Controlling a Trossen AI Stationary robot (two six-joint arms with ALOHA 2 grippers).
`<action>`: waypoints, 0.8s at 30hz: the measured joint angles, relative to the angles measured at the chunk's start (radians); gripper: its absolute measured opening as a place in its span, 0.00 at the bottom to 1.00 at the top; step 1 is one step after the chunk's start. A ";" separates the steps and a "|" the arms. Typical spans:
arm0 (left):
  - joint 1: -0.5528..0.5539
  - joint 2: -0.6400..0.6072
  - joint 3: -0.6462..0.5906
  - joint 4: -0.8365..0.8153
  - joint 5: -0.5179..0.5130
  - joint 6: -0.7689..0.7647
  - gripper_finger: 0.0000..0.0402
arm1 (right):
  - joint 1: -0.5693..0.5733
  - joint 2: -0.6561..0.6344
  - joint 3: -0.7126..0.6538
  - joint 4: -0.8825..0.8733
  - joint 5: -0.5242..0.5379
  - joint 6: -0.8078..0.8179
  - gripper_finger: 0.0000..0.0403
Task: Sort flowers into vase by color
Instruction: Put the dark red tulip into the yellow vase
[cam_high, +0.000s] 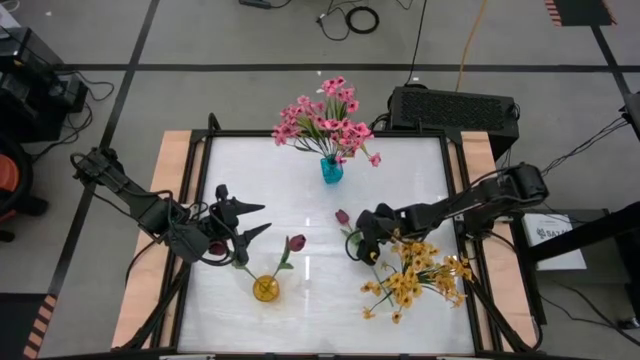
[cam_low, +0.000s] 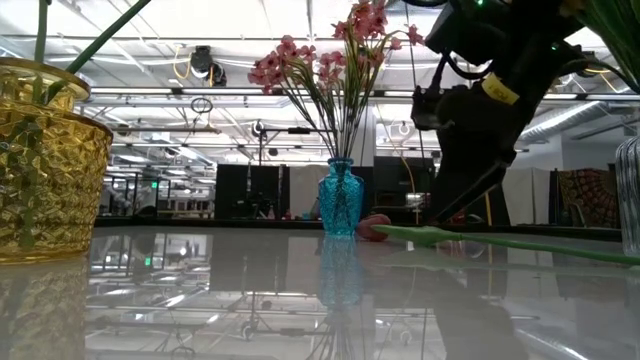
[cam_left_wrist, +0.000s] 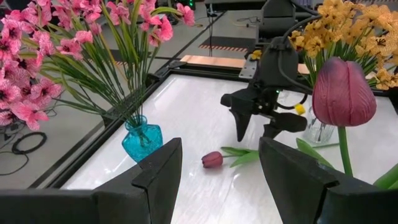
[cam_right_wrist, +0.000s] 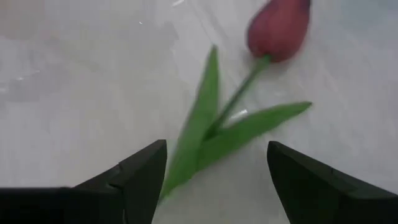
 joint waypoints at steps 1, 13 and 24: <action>0.000 0.000 0.000 0.000 0.000 -0.001 0.55 | 0.003 0.005 0.000 0.012 0.000 0.000 0.67; 0.000 0.000 0.000 -0.001 0.000 -0.001 0.55 | 0.013 0.105 0.002 0.052 0.009 -0.022 0.66; 0.000 0.000 0.000 -0.002 0.000 -0.001 0.55 | 0.012 0.106 0.002 0.084 0.007 -0.015 0.32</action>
